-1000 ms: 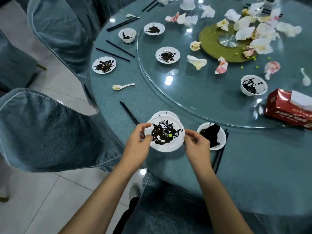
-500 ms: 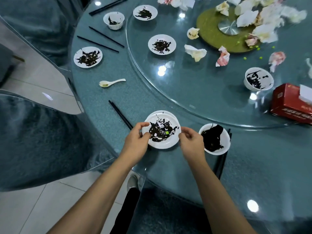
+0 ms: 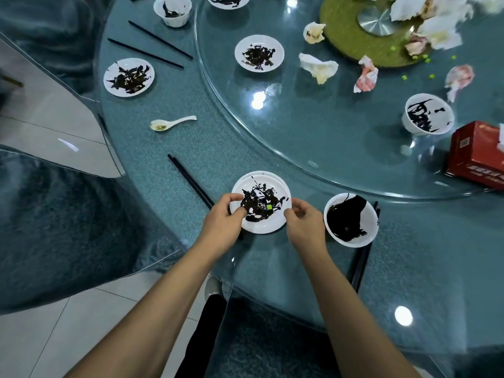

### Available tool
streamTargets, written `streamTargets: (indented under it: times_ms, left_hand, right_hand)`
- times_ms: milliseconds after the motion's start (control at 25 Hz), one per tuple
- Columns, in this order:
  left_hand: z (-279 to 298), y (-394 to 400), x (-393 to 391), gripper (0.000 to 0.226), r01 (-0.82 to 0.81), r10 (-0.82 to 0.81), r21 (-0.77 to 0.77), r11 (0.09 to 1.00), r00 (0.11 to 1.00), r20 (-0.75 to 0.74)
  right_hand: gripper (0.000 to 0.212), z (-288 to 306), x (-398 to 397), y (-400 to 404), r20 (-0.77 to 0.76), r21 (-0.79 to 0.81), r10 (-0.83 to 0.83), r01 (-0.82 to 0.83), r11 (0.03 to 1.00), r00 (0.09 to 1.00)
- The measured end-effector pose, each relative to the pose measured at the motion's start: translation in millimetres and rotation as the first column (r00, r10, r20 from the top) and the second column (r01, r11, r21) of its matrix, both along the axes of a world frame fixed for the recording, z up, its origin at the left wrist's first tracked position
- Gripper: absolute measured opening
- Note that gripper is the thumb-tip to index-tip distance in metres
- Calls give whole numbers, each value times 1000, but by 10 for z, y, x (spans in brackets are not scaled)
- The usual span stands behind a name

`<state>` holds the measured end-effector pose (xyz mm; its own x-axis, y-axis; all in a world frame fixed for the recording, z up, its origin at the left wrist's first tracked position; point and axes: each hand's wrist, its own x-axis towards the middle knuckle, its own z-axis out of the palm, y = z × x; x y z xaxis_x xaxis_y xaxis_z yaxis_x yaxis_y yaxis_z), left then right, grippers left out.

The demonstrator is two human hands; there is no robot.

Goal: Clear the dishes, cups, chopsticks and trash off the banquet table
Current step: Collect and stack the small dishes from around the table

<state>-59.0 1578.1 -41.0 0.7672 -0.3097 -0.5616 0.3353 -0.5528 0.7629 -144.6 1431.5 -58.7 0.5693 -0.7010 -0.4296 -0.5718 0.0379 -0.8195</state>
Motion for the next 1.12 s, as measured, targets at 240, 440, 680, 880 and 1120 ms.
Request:
streamTargets:
  times_ms: [240, 440, 680, 880, 1120]
  left_hand:
    - [-95, -22, 74, 29, 27, -28, 42, 999, 1000, 15]
    - [-121, -37, 80, 28, 28, -29, 39, 999, 999, 16]
    - [-95, -27, 109, 26, 29, -29, -8, 1000, 1000, -6]
    - [-18, 43, 165, 26, 42, -42, -41, 998, 999, 12]
    - [117, 263, 319, 35, 42, -40, -142, 989, 999, 16]
  right_hand:
    - [32, -26, 47, -19, 13, -13, 30, -29, 999, 999]
    - [33, -26, 65, -17, -23, 3, 19, -19, 1000, 1000]
    - [29, 39, 69, -22, -26, 5, 19, -19, 1000, 999]
    - [30, 146, 76, 43, 2, -3, -11, 11, 1000, 1000]
    - [25, 313, 139, 261, 12, -27, -129, 129, 991, 992]
